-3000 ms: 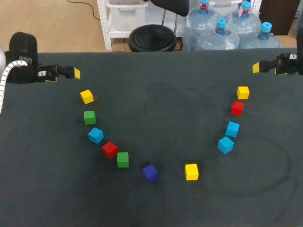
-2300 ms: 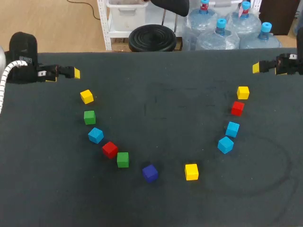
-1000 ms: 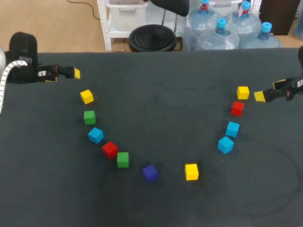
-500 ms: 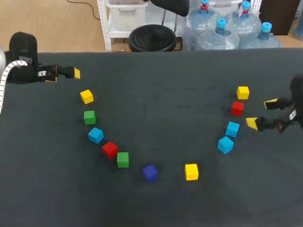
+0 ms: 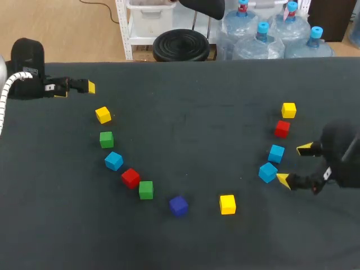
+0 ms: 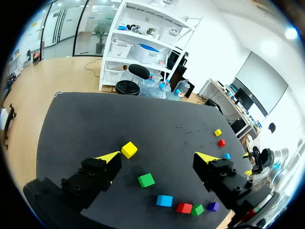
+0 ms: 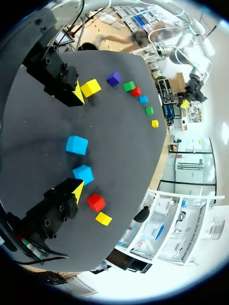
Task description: Place the blue cubes, place green cubes on the blue cubes, place the yellow cubes on the green cubes, then place the red cubes on the yellow cubes, and place purple cube on the red cubes.
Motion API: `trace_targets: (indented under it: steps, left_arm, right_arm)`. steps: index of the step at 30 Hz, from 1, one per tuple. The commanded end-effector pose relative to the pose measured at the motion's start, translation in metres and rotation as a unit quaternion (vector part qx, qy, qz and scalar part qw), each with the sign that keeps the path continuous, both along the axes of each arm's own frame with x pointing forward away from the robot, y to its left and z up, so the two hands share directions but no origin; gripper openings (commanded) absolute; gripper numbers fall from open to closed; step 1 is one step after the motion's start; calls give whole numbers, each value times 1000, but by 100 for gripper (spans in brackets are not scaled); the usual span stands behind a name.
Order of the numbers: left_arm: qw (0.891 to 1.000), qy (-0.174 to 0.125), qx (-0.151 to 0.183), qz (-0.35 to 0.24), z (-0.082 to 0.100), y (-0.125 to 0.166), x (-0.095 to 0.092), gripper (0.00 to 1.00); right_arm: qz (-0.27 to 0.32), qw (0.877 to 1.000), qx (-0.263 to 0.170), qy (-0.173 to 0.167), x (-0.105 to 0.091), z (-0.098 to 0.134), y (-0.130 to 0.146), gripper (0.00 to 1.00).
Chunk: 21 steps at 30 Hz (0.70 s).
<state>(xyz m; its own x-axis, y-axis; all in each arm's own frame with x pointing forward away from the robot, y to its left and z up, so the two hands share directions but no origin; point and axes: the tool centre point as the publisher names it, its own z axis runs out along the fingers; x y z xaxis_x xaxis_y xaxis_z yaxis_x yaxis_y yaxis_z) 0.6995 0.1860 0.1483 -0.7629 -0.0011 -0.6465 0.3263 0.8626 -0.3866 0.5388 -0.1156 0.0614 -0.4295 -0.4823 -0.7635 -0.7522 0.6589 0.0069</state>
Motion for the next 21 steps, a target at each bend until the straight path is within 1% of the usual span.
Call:
trace_targets:
  steps: [1, 13, 17, 21]
  left_arm:
    - [1000, 2, 3, 1, 1, -1, 0, 100]
    - [1000, 2, 3, 1, 1, -1, 0, 100]
    - [1000, 2, 3, 1, 1, -1, 0, 100]
    - [1000, 2, 3, 1, 1, -1, 0, 100]
  right_arm:
    - [-138, 984, -79, -84, -6, -8, 5, 100]
    - [-201, 972, -83, -85, -6, -25, 14, 100]
    - [-218, 968, -88, -83, -5, -33, 17, 100]
    - [-225, 967, -87, -77, -4, -40, 21, 100]
